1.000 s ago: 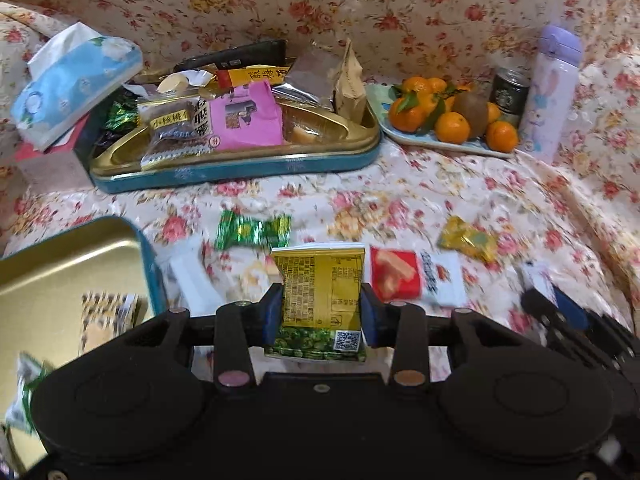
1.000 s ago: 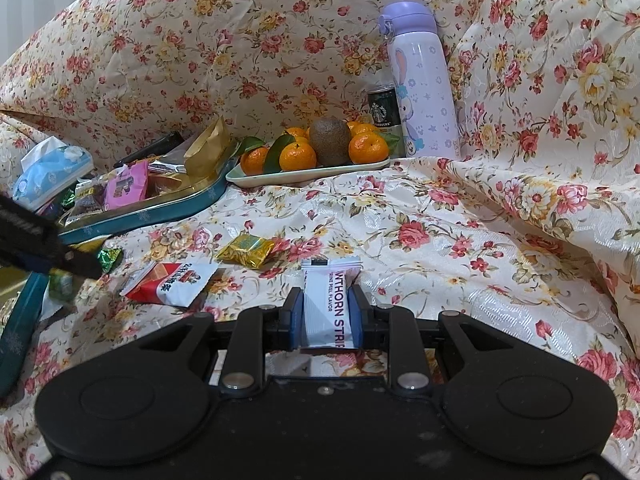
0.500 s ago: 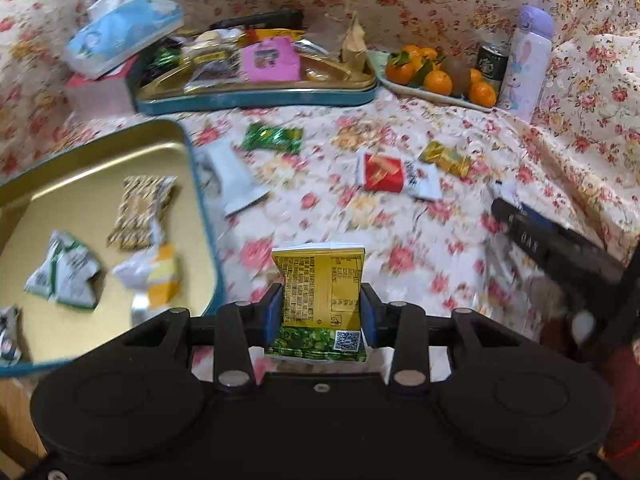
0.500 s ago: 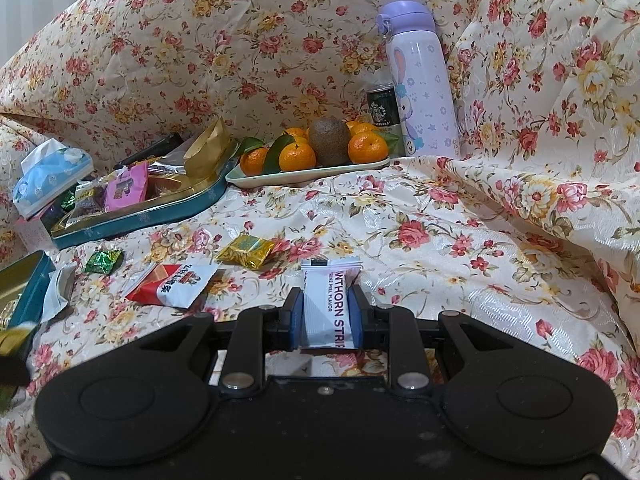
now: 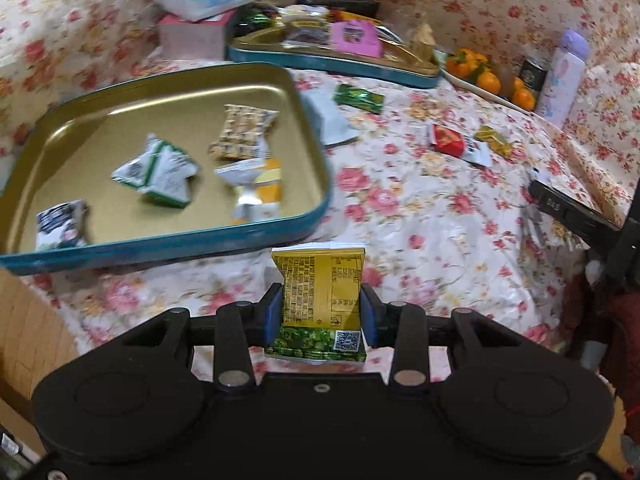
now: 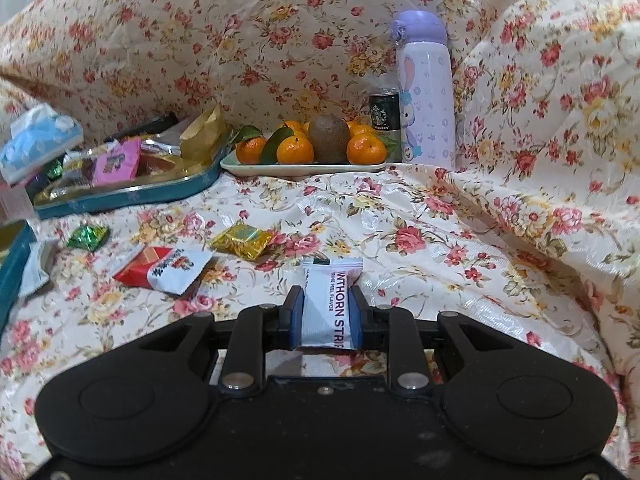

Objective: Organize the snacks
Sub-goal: 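Carry the pea packet and hawthorn packet over the gold tin tray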

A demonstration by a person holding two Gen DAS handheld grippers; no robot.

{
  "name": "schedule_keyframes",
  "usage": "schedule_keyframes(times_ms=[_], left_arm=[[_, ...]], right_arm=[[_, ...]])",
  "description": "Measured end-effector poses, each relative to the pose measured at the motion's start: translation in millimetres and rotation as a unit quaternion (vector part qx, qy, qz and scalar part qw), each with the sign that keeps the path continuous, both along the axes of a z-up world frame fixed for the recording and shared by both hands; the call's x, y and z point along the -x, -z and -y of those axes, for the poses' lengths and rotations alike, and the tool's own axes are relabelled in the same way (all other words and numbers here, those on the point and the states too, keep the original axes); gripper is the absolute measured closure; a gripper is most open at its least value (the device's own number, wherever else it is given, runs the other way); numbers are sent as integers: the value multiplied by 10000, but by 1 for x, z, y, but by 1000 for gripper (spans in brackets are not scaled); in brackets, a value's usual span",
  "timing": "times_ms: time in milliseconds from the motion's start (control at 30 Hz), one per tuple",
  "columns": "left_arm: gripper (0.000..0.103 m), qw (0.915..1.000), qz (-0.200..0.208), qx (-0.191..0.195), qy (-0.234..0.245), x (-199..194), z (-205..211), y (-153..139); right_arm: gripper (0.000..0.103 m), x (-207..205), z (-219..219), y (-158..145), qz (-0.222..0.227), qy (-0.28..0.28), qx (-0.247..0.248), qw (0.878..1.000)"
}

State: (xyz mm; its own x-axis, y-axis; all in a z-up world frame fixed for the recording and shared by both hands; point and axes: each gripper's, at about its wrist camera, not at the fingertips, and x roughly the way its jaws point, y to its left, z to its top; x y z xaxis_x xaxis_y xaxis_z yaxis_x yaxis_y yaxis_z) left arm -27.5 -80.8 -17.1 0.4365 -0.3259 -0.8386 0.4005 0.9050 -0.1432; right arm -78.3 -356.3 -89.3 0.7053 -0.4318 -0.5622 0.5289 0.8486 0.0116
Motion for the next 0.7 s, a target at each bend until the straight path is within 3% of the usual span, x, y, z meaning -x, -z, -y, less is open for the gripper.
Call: schedule_keyframes(times_ms=[333, 700], left_arm=[[56, 9997, 107, -10, -203, 1, -33, -1], [56, 9987, 229, -236, -391, 4, -66, -2]], right_arm=[[79, 49, -50, -26, 114, -311, -397, 9987], [79, 98, -152, -43, 3, -1628, -1084, 9807]])
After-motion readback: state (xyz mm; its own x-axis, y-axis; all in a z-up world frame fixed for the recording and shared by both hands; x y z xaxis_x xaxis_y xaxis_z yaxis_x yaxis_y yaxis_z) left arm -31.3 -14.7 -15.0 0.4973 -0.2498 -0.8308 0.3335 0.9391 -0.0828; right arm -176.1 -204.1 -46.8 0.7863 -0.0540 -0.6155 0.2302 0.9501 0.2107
